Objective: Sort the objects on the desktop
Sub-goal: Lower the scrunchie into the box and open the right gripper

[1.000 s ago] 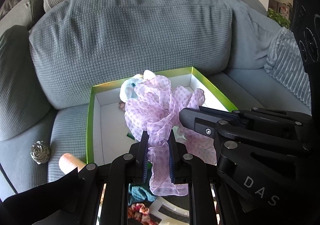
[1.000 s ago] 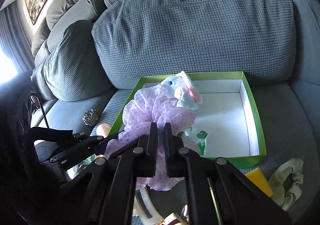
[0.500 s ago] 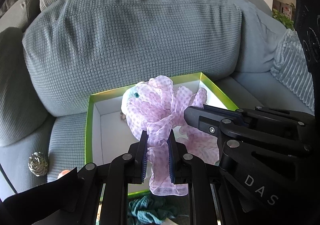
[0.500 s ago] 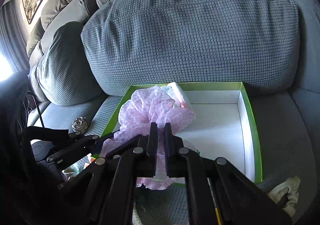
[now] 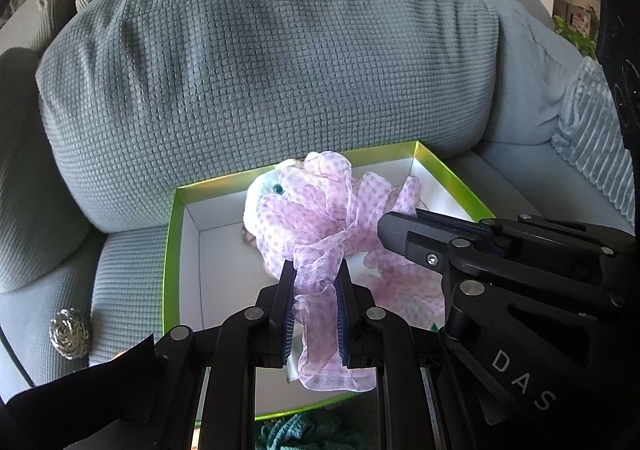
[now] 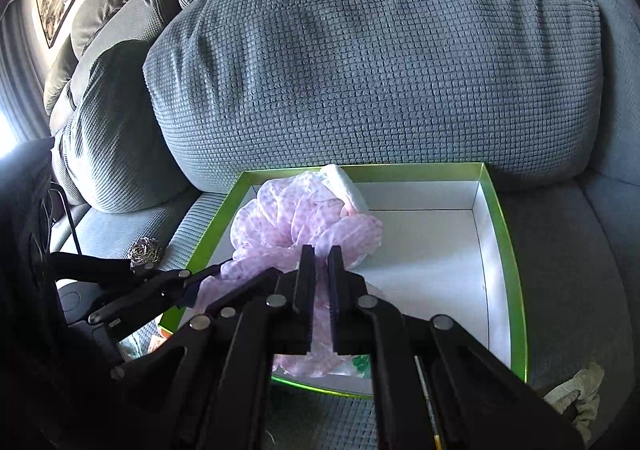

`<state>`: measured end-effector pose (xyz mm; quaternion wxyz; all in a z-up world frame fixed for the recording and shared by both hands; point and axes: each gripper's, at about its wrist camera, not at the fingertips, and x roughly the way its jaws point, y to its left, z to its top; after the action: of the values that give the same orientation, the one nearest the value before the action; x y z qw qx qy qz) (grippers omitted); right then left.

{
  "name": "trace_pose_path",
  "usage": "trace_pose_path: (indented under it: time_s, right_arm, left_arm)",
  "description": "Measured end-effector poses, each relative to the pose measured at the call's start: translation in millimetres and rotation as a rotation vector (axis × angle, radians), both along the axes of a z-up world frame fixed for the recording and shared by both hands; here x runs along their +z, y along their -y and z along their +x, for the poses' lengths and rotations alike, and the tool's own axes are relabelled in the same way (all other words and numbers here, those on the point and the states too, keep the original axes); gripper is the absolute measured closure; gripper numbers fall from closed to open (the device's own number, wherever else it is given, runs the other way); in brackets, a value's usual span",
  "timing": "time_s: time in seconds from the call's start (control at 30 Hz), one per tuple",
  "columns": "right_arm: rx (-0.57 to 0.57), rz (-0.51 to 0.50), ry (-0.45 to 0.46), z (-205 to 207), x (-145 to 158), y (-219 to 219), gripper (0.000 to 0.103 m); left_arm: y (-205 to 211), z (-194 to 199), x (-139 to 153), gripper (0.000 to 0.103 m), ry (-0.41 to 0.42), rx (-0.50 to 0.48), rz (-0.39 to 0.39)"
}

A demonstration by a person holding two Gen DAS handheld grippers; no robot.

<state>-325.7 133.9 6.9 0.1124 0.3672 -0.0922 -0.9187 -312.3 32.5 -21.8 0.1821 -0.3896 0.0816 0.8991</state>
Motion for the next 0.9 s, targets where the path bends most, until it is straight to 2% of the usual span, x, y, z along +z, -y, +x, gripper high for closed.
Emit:
trace_pose_path:
  time_s: [0.13,0.27,0.33,0.4,0.47,0.5,0.57,0.77,0.9]
  right_arm:
    - [-0.007,0.011,0.006,-3,-4,-1,0.096]
    - [-0.030,0.023,0.013,-6,-7,-4,0.091]
    - [-0.047,0.027,0.025,-8,-10,-6,0.078]
    - [-0.064,0.026,0.032,-8,-13,-10,0.050]
    - [-0.081,0.023,0.028,-8,-14,-12,0.044]
    - [-0.087,0.020,0.024,-7,-14,-14,0.041]
    - [-0.111,0.020,0.026,-7,-14,-17,0.031]
    - [-0.134,0.015,0.034,-5,-15,-25,0.027]
    - [-0.142,0.017,0.029,-3,-13,-27,0.026]
  left_arm:
    - [-1,-5,-5,0.088,0.007,0.010,-0.007]
    - [-5,-10,-11,0.088,0.014,0.026,-0.029]
    - [-6,-11,-13,0.085,0.016,0.038,-0.045]
    - [-5,-13,-15,0.069,0.013,0.065,-0.060]
    - [-4,-14,-16,0.062,0.008,0.085,-0.062]
    - [-3,-14,-17,0.054,0.009,0.098,-0.068]
    - [-1,-15,-18,0.047,0.009,0.119,-0.072]
    - [5,-15,-19,0.039,0.013,0.147,-0.074]
    - [8,-14,-18,0.039,0.017,0.150,-0.071]
